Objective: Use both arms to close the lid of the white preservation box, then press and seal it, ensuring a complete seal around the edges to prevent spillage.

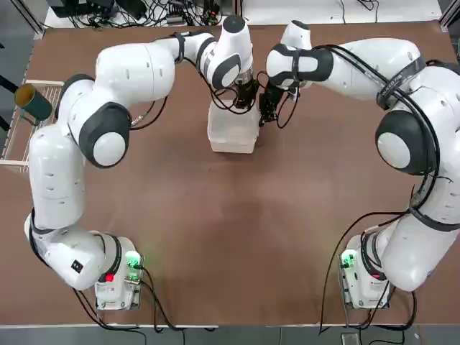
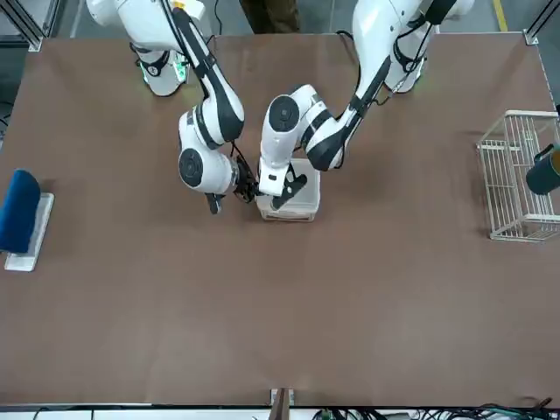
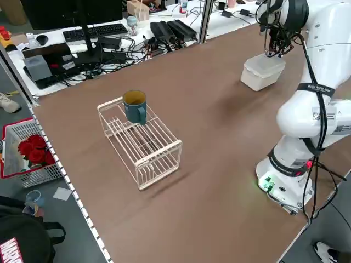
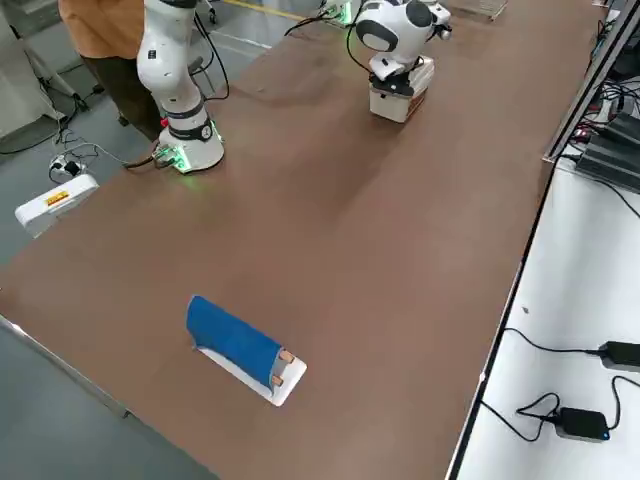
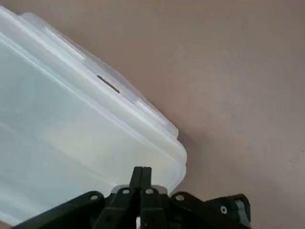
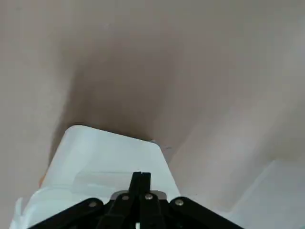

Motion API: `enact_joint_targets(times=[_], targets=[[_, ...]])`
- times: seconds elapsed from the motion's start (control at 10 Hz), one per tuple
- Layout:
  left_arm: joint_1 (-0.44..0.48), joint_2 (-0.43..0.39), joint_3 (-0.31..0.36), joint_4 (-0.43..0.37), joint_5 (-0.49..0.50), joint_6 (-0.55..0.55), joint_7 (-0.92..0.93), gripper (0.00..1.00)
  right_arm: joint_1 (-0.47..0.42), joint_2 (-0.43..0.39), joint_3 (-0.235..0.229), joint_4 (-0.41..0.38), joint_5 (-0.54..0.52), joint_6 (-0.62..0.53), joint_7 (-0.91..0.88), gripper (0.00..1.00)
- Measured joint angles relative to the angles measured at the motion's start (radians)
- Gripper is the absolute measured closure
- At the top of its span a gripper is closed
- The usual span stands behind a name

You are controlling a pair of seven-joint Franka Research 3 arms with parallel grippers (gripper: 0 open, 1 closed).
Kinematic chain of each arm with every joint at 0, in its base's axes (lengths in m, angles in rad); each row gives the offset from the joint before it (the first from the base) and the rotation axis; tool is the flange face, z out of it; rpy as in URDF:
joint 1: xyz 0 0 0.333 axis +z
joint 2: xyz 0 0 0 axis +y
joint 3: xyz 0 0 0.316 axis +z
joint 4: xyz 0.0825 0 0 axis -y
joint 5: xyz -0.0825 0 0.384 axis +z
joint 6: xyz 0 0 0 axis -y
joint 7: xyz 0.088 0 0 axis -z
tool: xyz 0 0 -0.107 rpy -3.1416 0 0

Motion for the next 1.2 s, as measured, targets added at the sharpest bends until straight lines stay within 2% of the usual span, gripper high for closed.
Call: enact_joint_targets(times=[1.2], targets=[[0.0, 0.001, 0.002, 0.0, 0.001, 0.004, -0.002, 0.99, 0.004, 0.001, -0.009, -0.013, 0.041, 0.014, -0.002, 0.99]])
